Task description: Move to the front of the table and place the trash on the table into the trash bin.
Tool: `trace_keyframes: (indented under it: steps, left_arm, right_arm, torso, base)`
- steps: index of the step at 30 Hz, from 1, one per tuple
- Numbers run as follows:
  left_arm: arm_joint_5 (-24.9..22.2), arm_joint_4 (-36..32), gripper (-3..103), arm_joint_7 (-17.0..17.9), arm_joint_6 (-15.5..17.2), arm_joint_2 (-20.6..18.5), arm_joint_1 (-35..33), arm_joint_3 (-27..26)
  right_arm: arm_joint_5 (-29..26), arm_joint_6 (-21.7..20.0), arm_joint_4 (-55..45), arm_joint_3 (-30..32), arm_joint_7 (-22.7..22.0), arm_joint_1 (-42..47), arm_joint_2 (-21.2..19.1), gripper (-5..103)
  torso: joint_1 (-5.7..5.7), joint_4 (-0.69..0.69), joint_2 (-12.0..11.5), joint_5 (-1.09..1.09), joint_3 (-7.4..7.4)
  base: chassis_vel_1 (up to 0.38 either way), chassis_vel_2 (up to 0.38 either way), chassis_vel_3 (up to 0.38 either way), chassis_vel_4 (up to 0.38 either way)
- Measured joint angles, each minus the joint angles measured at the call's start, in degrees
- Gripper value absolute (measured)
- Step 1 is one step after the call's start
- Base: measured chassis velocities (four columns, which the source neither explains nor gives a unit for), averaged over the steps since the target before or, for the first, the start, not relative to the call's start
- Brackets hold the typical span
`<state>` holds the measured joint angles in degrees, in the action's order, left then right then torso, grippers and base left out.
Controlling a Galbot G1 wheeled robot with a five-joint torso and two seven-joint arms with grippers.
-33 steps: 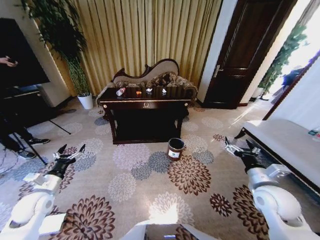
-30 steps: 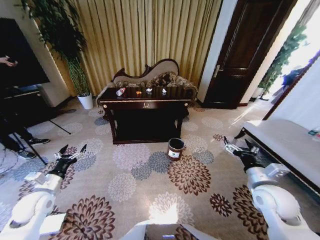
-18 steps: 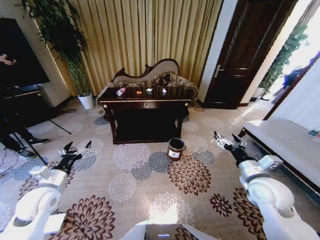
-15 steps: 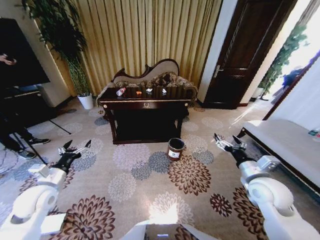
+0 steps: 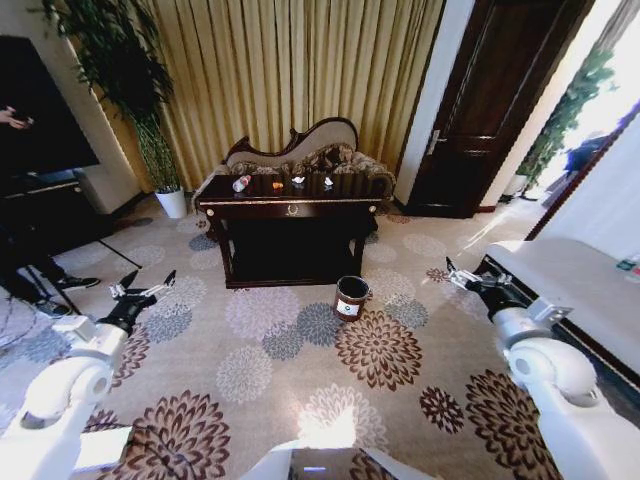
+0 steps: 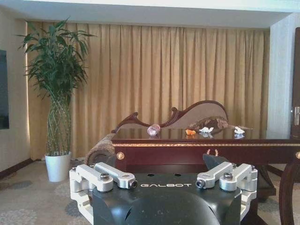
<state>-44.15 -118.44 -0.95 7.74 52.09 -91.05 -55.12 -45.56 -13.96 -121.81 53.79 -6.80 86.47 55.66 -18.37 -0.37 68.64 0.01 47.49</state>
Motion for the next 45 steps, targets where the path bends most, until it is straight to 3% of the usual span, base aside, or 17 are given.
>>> trace_keyframes:
  steps: [23,45]
  left_arm:
    - [0.0,1.5,100,-0.9,-1.3,0.2,0.0,-0.4]
    - [0.1,1.8,100,-1.2,-1.8,0.4,-0.4,-0.5]
  right_arm:
    - [2.0,0.8,-1.9,-0.5,0.0,2.0,2.0,100]
    - [3.3,0.6,-1.9,-1.0,0.0,2.2,2.5,100]
  torso:
    - [0.02,0.00,0.0,-0.01,-0.01]
    - [0.00,0.00,0.0,-0.01,-0.01]
  base:
    - [-0.006,0.005,0.008,-0.008]
    - [-0.089,0.115,0.091,-0.110]
